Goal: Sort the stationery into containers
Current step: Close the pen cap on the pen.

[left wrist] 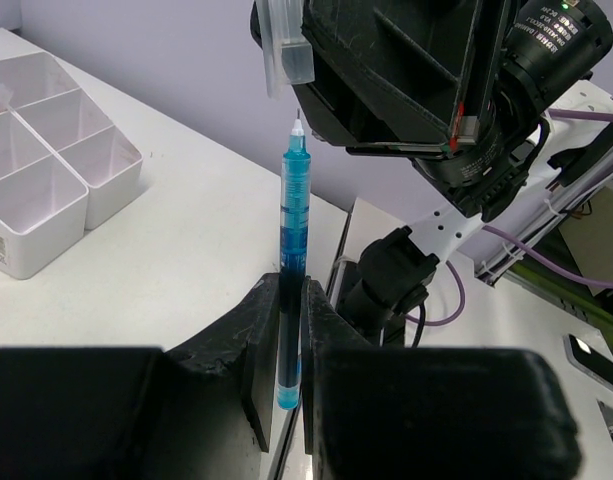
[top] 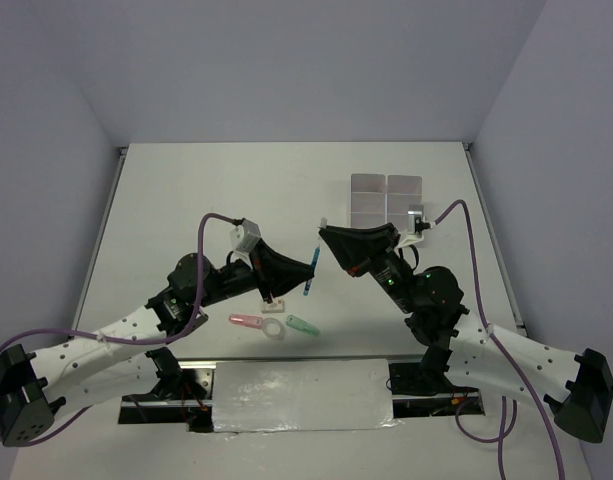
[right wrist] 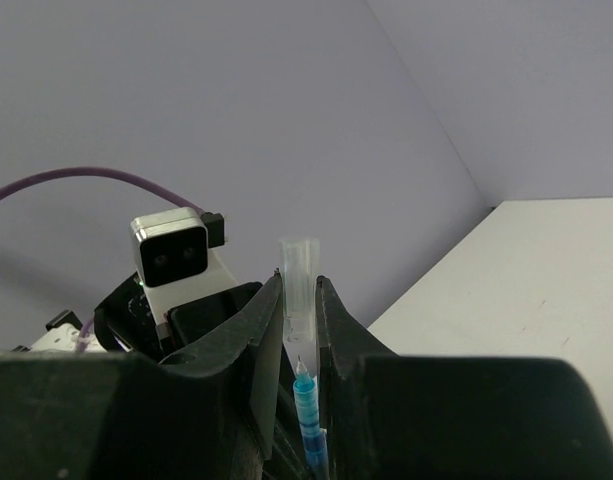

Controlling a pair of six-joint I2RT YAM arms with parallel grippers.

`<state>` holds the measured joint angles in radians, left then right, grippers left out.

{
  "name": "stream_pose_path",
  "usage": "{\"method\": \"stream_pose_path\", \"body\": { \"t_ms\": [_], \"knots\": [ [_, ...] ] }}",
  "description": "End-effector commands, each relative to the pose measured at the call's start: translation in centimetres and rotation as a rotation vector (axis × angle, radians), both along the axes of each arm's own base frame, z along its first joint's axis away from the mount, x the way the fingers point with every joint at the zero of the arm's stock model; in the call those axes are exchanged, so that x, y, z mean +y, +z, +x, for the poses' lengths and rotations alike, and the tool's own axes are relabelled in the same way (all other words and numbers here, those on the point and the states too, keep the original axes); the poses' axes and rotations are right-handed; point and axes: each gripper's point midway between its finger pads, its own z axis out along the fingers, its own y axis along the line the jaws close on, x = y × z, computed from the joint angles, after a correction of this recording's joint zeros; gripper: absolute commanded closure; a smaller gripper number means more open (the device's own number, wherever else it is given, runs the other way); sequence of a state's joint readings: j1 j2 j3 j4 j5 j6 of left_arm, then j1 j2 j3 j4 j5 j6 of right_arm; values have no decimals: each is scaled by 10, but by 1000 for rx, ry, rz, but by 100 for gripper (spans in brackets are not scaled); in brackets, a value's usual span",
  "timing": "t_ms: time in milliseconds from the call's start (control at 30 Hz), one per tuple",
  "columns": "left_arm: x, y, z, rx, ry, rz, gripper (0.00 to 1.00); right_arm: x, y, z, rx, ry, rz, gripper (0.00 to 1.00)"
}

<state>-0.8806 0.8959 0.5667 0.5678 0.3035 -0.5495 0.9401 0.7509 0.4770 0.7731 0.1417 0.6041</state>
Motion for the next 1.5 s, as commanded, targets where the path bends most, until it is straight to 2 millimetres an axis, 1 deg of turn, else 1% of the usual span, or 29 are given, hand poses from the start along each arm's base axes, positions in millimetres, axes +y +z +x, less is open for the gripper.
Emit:
{"method": "stream_pose_path", "body": {
  "t_ms": [0, 233, 467, 700, 867, 933, 1067, 1233, 1333, 1467],
  "knots": [
    [4, 24, -2, -75, 13, -54, 100, -2, 17, -5, -38, 5, 26, 100],
    [5, 24, 1, -79, 28, -52, 100, 3, 10, -3, -25, 14, 16, 100],
    [4, 21, 3, -74, 36, -46, 100, 8, 10, -6, -32, 39, 9, 100],
    [6, 20, 5, -71, 50, -50, 100, 6, 8, -7, -31, 38, 16, 100],
    [4, 16, 6, -62, 50, -43, 100, 4, 13, -7, -45, 25, 17, 100],
    [6, 19, 8, -64, 66, -53, 100, 5, 12, -7, -48, 28, 10, 100],
    [10, 26, 9, -69, 86, -72, 100, 10, -1, -5, -30, 32, -6, 100],
    [17, 33, 15, -68, 137, -106, 100, 12, -9, -3, -22, 35, -3, 100],
    [15, 36, 13, -72, 124, -112, 100, 14, -10, -4, -25, 43, -3, 100],
    [10, 33, 13, -66, 104, -103, 100, 21, -9, -5, -22, 74, 6, 100]
  ]
}}
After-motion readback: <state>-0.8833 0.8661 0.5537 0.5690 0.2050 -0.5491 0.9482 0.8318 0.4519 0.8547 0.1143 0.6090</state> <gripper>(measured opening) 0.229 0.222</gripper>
